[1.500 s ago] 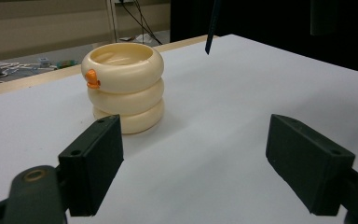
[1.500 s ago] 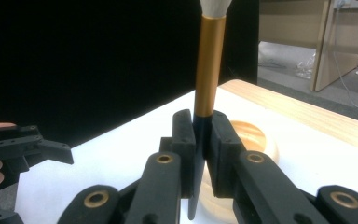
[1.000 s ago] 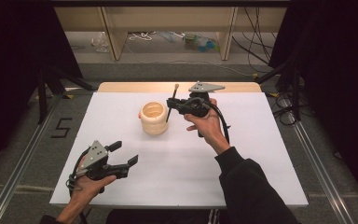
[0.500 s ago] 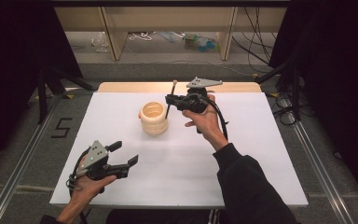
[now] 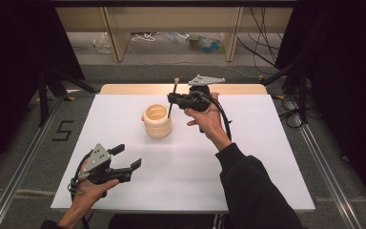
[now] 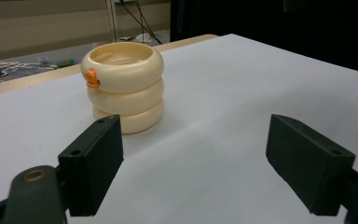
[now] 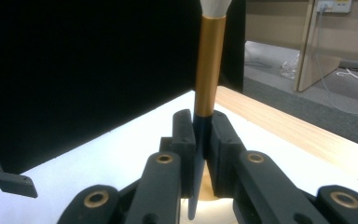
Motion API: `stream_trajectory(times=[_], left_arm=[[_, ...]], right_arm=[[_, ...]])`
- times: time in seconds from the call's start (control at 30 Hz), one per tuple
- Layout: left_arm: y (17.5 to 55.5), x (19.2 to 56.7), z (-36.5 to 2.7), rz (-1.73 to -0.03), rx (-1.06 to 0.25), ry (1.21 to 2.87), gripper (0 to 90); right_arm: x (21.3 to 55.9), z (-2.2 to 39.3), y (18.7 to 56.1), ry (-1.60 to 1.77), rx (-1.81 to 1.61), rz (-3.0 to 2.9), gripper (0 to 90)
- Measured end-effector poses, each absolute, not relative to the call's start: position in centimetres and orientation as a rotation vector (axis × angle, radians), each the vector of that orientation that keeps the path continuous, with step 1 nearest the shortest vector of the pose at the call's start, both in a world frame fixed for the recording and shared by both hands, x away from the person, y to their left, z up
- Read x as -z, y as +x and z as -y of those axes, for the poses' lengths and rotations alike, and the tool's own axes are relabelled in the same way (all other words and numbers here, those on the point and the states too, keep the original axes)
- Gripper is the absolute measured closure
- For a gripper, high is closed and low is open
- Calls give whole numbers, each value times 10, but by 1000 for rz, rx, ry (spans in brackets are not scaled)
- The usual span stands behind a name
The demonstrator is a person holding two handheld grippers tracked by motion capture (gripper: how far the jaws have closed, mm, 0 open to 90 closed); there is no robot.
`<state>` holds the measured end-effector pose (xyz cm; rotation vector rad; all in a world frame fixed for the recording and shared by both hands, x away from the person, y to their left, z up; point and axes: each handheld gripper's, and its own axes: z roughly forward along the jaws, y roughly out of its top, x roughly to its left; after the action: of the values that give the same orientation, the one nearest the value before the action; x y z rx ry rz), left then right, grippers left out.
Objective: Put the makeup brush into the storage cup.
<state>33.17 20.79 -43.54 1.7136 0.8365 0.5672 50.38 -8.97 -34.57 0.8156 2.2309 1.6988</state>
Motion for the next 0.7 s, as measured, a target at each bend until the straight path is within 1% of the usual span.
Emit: stream_trajectory(times=[0.2, 0.23, 0.3, 0.7], left_arm=[[332, 436, -208, -824, -557, 1709, 186], [335, 435, -209, -780, -591, 1721, 186], [333, 435, -208, -811, -566, 1711, 186], [334, 435, -208, -797, -582, 1721, 186]], right_arm=[[343, 85, 508, 811, -1692, -2224, 831], [342, 84, 508, 814, -1697, -2224, 830], [341, 81, 510, 810, -1697, -2227, 831], [340, 70, 517, 825, -1684, -2220, 831]])
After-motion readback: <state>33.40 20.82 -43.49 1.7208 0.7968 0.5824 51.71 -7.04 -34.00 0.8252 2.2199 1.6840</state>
